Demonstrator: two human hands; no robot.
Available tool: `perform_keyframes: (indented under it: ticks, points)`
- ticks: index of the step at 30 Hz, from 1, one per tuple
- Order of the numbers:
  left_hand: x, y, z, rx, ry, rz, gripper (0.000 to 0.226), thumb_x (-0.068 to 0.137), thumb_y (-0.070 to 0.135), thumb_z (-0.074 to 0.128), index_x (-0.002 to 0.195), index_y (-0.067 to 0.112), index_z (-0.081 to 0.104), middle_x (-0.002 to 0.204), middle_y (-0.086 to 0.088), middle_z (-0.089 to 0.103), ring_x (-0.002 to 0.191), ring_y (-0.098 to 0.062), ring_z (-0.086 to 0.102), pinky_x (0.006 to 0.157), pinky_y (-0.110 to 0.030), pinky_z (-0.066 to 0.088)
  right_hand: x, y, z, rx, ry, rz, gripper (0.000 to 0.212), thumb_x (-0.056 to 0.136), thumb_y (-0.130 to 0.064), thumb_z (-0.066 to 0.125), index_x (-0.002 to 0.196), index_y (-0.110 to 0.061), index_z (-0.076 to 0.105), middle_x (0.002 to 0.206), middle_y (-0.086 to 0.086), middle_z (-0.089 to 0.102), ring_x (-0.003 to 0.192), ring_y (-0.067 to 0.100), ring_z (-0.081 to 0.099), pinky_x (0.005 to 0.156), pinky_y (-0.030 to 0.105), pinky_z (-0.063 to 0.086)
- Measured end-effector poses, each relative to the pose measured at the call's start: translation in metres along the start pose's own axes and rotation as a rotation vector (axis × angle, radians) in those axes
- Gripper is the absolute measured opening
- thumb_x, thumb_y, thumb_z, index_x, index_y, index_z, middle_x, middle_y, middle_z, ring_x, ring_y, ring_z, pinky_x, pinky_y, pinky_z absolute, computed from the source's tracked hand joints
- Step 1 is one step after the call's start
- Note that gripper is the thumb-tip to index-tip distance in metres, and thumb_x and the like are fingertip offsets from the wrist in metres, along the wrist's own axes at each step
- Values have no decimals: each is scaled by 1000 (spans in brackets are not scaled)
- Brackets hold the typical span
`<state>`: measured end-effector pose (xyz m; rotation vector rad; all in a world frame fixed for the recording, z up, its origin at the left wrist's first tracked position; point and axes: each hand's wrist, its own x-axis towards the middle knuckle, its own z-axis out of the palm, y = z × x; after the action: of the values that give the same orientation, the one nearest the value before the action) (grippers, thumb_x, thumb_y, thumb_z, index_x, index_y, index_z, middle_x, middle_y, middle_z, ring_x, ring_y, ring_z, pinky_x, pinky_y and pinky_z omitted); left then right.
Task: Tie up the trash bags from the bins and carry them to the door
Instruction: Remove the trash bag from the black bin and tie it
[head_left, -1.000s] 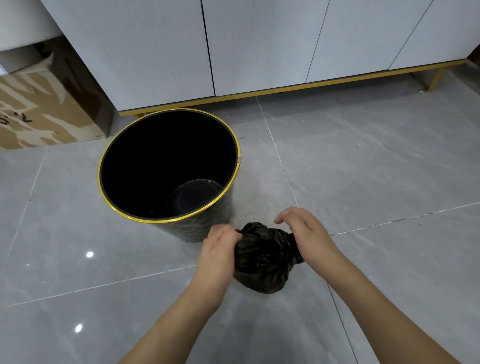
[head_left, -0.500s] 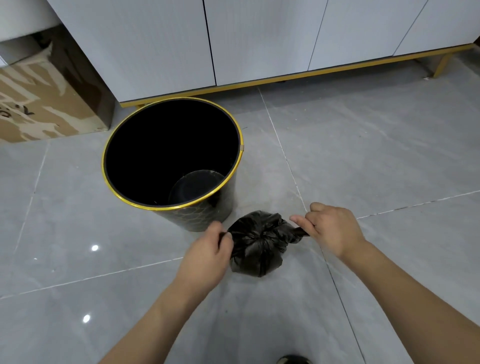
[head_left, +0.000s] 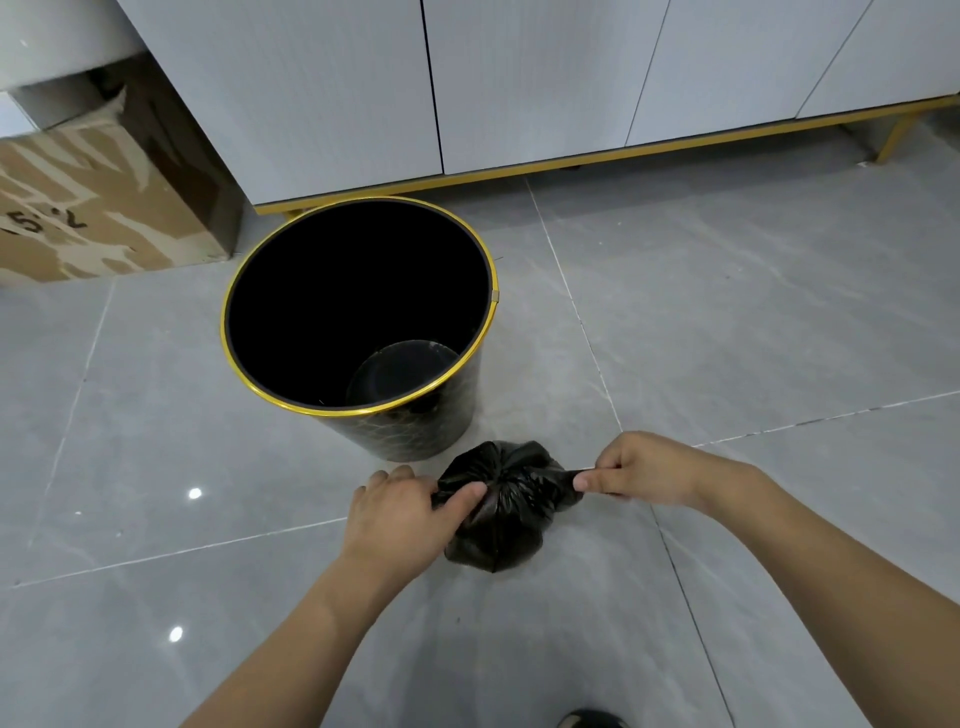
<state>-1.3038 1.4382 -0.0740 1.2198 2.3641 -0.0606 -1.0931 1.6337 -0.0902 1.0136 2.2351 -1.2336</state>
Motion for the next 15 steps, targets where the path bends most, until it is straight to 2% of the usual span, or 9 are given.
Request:
perform_keyframes:
  ticks: [2, 3, 5, 7, 10, 12, 15]
  points:
    - [-2, -3, 3, -62, 3, -33, 60, 89, 72, 23, 65, 24, 51, 88, -1, 55, 95, -25, 52, 87, -39, 43, 0, 1, 0, 103, 19, 23, 64, 81, -62, 64, 52, -21, 25, 53, -4, 18, 50, 16, 18, 53, 31, 16]
    - [-2, -3, 5, -64, 18, -51, 60, 90, 70, 25, 69, 23, 55, 90, -1, 56, 96, -25, 52, 88, -39, 43, -1, -1, 1, 183, 17, 45, 63, 82, -60, 64, 53, -22, 24, 53, -5, 19, 49, 15, 18, 51, 30, 15]
    - [-2, -3, 9, -40, 60, -62, 57, 90, 68, 33, 81, 21, 64, 95, -1, 54, 98, -24, 49, 88, -38, 43, -4, -6, 6, 492, -32, 108, 53, 86, -53, 63, 54, -22, 34, 51, -6, 26, 45, 13, 19, 46, 25, 16]
    - [-2, -1, 18, -74, 132, -17, 47, 90, 62, 44, 87, 20, 67, 97, 1, 46, 100, -24, 45, 90, -37, 43, -9, -16, 15, 981, -130, 152, 40, 90, -44, 58, 63, -17, 49, 52, -5, 30, 41, 10, 19, 41, 23, 13]
    - [-3, 6, 32, -253, 185, 161, 29, 88, 46, 60, 77, 19, 61, 101, 2, 36, 99, -19, 40, 93, -28, 41, -9, -30, 36, 1507, -121, 96, 33, 94, -37, 52, 81, -11, 67, 53, -5, 24, 37, 6, 20, 38, 21, 10]
    - [-5, 16, 38, -351, 99, 253, 26, 88, 36, 64, 71, 19, 51, 104, 3, 34, 95, -15, 45, 89, -24, 42, -7, -38, 49, 1594, -22, 70, 29, 96, -32, 51, 97, -11, 71, 55, -4, 25, 39, 7, 22, 39, 21, 11]
    - [-11, 31, 39, -488, -125, 296, 13, 92, 27, 59, 83, 19, 54, 107, 5, 42, 90, -10, 53, 84, -20, 42, -6, -42, 60, 1356, 143, 83, 22, 98, -22, 53, 107, -14, 71, 61, -2, 41, 40, 6, 33, 37, 19, 20]
